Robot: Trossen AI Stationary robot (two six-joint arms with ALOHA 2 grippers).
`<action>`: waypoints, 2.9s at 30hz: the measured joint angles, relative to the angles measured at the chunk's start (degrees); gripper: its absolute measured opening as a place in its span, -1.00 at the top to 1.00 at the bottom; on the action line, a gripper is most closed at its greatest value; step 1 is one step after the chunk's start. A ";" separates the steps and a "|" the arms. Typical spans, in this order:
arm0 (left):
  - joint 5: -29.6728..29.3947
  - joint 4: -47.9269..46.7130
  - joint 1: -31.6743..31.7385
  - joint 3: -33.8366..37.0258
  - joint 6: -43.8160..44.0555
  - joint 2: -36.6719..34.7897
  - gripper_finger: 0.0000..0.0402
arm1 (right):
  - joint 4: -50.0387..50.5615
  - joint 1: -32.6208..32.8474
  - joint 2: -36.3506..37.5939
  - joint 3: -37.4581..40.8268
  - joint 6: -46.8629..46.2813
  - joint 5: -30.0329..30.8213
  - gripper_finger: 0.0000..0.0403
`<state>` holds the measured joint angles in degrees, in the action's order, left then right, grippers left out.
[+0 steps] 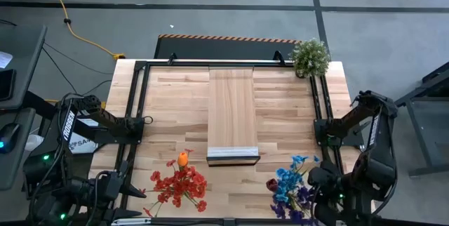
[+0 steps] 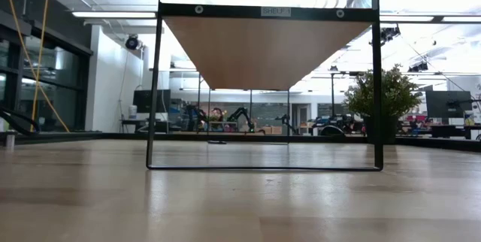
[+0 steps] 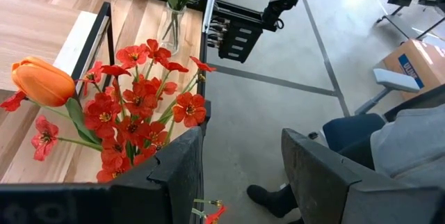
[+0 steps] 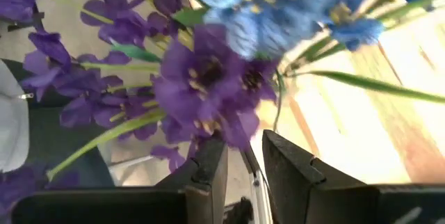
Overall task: Pick and place flowers into a vace then onto a shelf
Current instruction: Put the violet flowers into the right transparent vase, then put the right transparent vase with the flowers on the shelf
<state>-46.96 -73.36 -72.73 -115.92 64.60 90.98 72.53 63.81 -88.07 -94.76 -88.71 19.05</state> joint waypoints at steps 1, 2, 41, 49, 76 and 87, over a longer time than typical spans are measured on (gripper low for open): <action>0.02 0.00 -0.02 0.00 0.00 0.00 -0.16 | 0.26 -0.02 0.29 0.00 -0.49 -0.73 0.59; 0.01 0.00 -0.01 0.00 -0.01 0.00 -0.16 | 0.65 -0.01 0.60 0.00 -1.19 -1.58 0.59; 13.74 -0.07 -0.13 1.48 -0.22 0.02 -0.16 | 4.63 3.02 1.59 0.00 -11.61 -13.59 0.59; 9.02 -0.91 -5.06 5.18 2.99 0.02 -0.16 | 6.49 3.02 1.57 0.00 -11.34 -12.95 0.59; -3.50 -16.81 -8.31 5.95 1.44 -4.01 -0.16 | 8.57 2.56 1.57 0.00 -8.74 -6.06 0.59; -4.83 -16.65 -8.40 5.92 -7.09 -9.18 -0.16 | 9.34 2.56 1.57 0.00 -8.74 -5.91 0.59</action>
<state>-51.79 -90.02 -81.12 -110.00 57.51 81.81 81.86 66.37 -86.50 -94.76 -97.45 13.15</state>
